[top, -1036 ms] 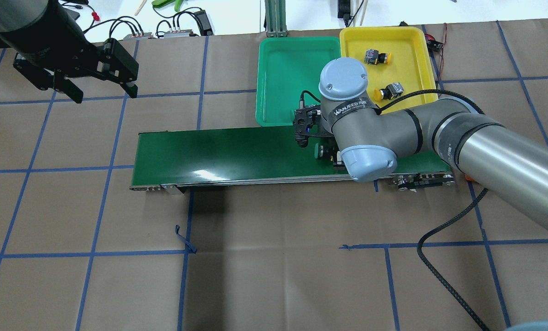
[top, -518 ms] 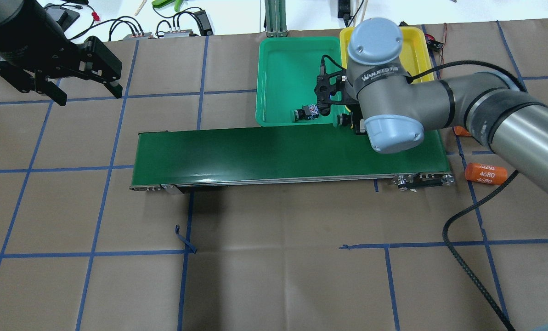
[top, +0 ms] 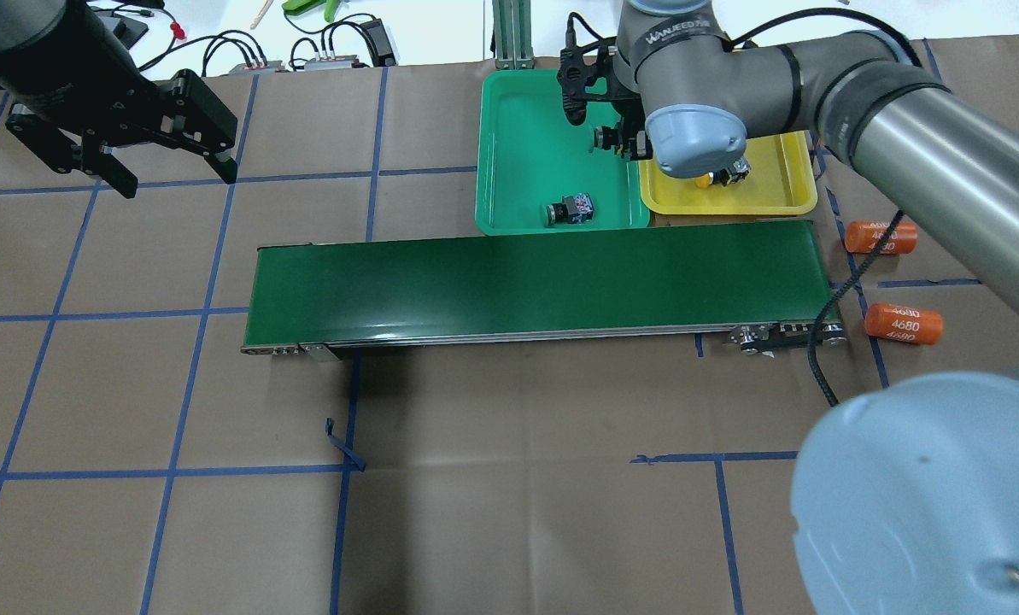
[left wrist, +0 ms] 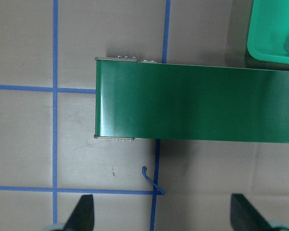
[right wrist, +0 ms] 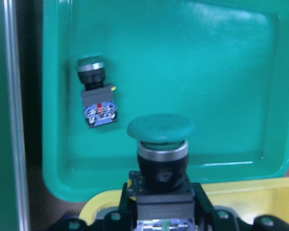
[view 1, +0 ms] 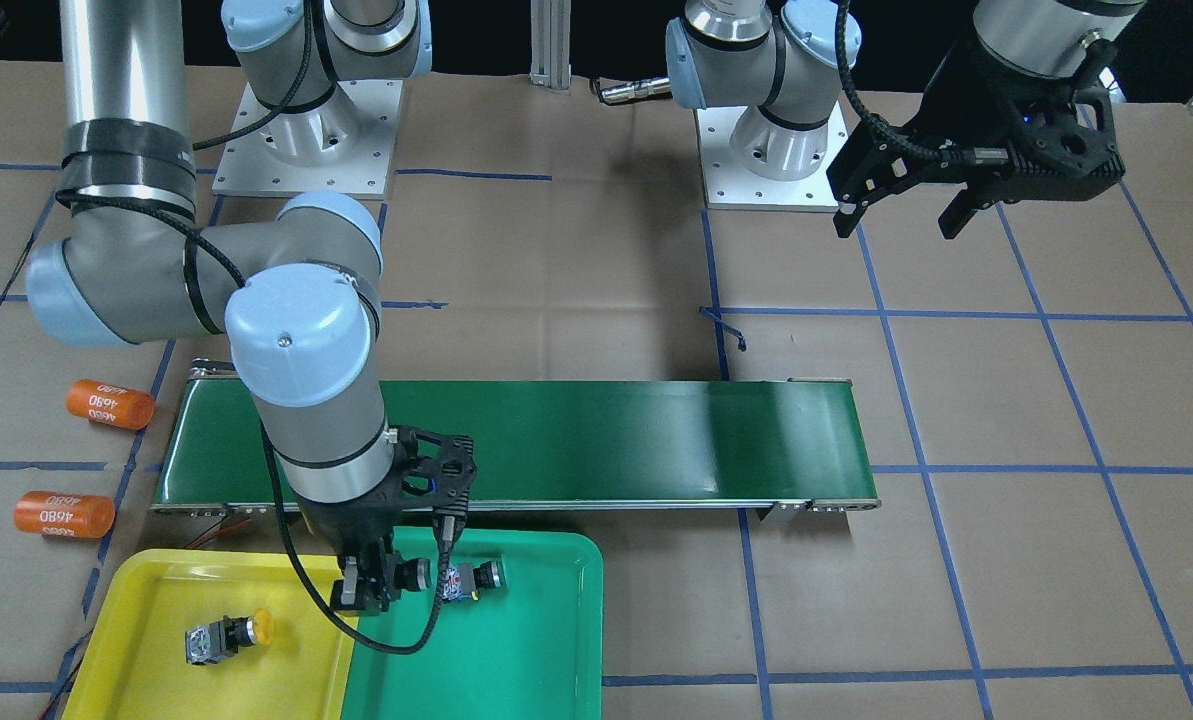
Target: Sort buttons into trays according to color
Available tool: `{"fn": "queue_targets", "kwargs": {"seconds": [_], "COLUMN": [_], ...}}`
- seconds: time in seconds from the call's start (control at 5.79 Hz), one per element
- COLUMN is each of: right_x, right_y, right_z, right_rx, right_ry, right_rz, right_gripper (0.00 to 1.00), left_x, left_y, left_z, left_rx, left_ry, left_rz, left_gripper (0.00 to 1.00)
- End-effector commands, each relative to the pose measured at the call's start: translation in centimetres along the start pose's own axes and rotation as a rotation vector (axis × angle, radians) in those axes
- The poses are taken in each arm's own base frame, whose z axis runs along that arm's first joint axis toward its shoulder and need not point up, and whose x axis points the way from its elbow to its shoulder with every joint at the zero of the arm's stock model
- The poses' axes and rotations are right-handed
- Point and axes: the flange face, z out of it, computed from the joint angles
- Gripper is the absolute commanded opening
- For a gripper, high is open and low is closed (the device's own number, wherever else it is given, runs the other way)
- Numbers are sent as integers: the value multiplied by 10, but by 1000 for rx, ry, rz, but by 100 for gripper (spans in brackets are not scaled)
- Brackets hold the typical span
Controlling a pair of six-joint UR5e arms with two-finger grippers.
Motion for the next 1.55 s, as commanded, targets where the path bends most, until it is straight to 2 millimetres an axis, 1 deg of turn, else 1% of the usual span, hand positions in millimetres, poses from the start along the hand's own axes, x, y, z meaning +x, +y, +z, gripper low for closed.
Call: {"fn": "queue_targets", "kwargs": {"seconds": [0.0, 0.17, 0.35, 0.52, 0.69, 0.86, 1.21, 1.38], "right_x": [10, 11, 17, 20, 10, -1, -35, -61], "right_y": [-25, -26, -24, -15, -3, 14, 57, 74], "right_z": [63, 58, 29, -16, -63, -109, -172, -204], "right_rx": [104, 129, 130, 80, 35, 11, -104, -191], "right_ry": [15, 15, 49, 110, 47, -13, -184, -270], "right_rz": [-12, 12, 46, 83, 237, 448, 1000, 1177], "right_gripper": [81, 100, 100, 100, 100, 100, 100, 100], "left_x": [30, 41, 43, 43, 43, 43, 43, 43], "left_y": [-6, -3, 7, 12, 12, 9, 11, 11], "left_z": [15, 18, 17, 12, 12, 15, 14, 14], "left_rx": [-20, -25, -23, -13, -13, -19, -14, -16], "left_ry": [-5, -5, -6, -7, -8, -8, -8, -7], "left_rz": [61, 87, 98, 102, 100, 100, 100, 99], "left_gripper": [99, 99, 99, 99, 99, 99, 99, 99]}}
